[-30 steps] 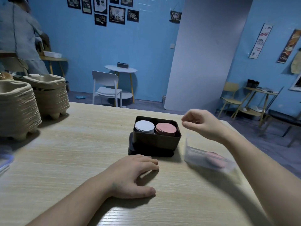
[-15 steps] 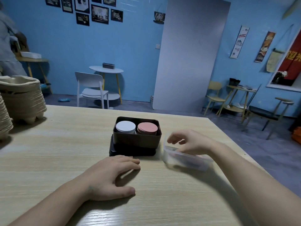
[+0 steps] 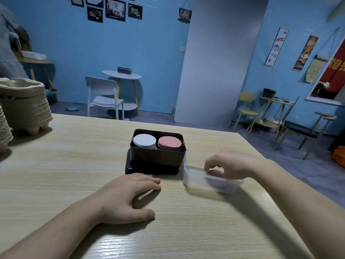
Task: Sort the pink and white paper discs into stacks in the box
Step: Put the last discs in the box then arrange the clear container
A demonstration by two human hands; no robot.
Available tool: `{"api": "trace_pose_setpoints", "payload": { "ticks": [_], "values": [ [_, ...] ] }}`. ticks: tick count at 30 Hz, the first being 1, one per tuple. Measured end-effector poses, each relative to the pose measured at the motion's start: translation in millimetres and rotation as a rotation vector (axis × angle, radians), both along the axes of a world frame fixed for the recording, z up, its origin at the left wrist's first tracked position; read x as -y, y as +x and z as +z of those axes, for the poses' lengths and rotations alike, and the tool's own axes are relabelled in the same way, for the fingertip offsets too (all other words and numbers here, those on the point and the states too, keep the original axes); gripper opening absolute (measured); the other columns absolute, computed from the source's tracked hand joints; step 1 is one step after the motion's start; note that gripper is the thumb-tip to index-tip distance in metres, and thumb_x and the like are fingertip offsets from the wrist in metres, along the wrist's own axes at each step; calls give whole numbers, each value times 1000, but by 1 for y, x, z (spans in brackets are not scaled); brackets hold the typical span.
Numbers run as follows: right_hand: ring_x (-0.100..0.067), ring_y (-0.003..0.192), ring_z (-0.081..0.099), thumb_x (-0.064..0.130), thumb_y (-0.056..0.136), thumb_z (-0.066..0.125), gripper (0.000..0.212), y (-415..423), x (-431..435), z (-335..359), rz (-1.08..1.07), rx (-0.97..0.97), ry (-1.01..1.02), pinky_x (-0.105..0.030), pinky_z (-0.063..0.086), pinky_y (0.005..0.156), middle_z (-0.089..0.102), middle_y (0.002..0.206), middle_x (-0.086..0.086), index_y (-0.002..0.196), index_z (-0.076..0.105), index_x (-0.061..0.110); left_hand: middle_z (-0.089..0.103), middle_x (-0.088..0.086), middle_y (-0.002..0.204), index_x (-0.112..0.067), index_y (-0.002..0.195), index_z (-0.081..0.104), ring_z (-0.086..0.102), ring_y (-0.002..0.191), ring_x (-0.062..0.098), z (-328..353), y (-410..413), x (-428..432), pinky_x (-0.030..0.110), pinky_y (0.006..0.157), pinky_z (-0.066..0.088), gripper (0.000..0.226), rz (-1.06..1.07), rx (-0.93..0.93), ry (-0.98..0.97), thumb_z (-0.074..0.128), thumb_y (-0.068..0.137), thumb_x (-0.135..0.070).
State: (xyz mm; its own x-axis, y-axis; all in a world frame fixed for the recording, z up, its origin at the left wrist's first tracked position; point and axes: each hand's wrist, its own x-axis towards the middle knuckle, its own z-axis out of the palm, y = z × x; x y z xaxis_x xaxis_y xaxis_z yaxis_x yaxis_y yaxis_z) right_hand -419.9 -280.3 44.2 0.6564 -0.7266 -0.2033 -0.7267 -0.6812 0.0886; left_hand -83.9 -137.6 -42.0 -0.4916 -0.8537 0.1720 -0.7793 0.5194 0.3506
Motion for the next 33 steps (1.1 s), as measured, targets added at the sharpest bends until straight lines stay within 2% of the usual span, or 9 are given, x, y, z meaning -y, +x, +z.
{"api": "trace_pose_setpoints", "payload": {
  "ticks": [3,8,11,15,17,20,25,29,33],
  "values": [
    [-13,102,62,10,94,57,31,1,0,1,-3,-104,8,-40,56,90,69,109,17,111,67,32,37,-34,156,-46,147,49,29,144,-14,-1,0,0,25,120,31,75,3,-3,-5,58,81,-80],
    [-12,103,61,3,93,54,38,3,1,1,31,-100,28,-36,54,92,68,113,17,114,67,32,35,-35,157,-48,148,47,26,144,-15,-1,0,0,25,120,30,76,8,7,-1,56,81,-81],
    [-4,103,65,7,94,61,34,-3,5,-1,5,18,89,-33,57,93,68,110,20,114,68,33,34,-36,157,-49,148,46,25,145,-16,0,-1,-1,24,120,29,76,8,6,4,56,80,-81],
    [8,100,68,27,89,81,28,-11,11,-1,-50,270,168,-24,59,90,69,108,20,114,70,27,35,-36,157,-49,147,46,25,145,-16,0,-2,-1,24,120,29,76,13,5,-5,57,80,-80],
    [6,96,68,33,90,79,21,-12,9,0,-33,240,130,-26,59,87,71,102,18,108,71,28,35,-36,156,-49,147,46,25,144,-17,0,-2,-2,23,120,28,75,19,3,-6,58,79,-80],
    [1,94,67,25,94,70,14,-9,4,4,-5,70,58,-29,59,84,72,100,17,106,72,30,35,-37,156,-49,147,47,25,144,-18,0,-2,-2,21,120,27,75,21,-2,-8,59,79,-79],
    [-7,95,59,5,95,55,40,-1,-4,11,-4,-146,45,-24,51,77,65,99,18,118,69,33,34,-37,156,-49,147,47,24,144,-18,0,-2,-2,19,120,26,75,18,3,-8,58,79,-79],
    [-9,97,61,6,93,56,40,-3,1,8,-8,-127,64,-34,57,85,66,103,17,117,67,36,34,-38,155,-48,147,47,24,143,-18,1,-2,-3,18,119,26,76,14,-2,-7,58,79,-80],
    [-7,99,65,14,88,72,36,-8,9,6,-27,-1,162,-33,58,90,70,109,18,119,68,33,36,-37,155,-46,147,48,25,143,-19,2,-3,-3,13,117,24,76,11,-4,-17,59,79,-79]
  ]
}}
